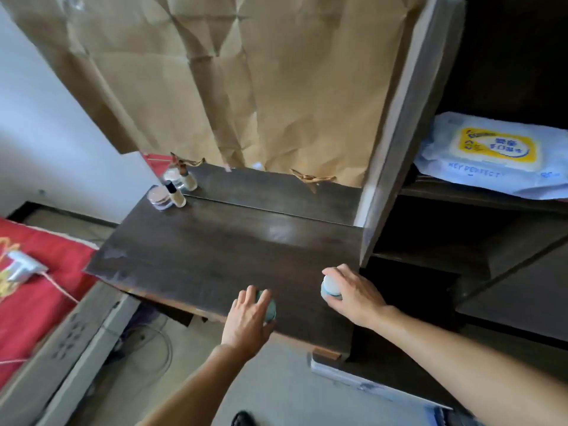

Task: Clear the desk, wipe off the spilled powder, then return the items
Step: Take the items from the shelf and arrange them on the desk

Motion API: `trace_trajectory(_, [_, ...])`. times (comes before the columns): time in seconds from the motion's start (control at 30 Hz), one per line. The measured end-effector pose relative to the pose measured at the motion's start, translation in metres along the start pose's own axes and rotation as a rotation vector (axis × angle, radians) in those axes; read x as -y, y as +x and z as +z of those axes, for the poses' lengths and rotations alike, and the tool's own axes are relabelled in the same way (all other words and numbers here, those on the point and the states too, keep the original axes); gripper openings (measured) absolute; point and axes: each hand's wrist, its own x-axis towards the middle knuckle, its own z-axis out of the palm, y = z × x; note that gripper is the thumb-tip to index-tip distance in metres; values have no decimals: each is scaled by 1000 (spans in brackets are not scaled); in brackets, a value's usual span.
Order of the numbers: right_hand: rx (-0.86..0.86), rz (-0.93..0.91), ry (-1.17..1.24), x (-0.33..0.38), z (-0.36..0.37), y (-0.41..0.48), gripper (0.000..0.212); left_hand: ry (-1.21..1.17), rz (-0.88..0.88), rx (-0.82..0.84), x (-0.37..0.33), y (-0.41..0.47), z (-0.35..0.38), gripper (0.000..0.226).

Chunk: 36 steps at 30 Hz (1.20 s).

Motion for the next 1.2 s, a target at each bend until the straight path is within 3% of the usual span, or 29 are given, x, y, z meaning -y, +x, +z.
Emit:
trace_trajectory(0.2, [65, 35, 11, 104, 57, 54, 49, -15, -31, -54, 127, -14, -46, 49])
trace_trajectory(0.4, [67, 75, 54, 165, 77, 111, 50, 2, -51, -39, 210, 4, -80, 49])
trace_trajectory(0.93, [85, 203, 114, 198, 119, 305, 51, 129, 56, 119, 309, 199, -103, 47])
trace_trajectory(1.2, [-1, 356, 85, 213, 135, 362, 54, 178, 255, 234, 340, 296, -95, 61])
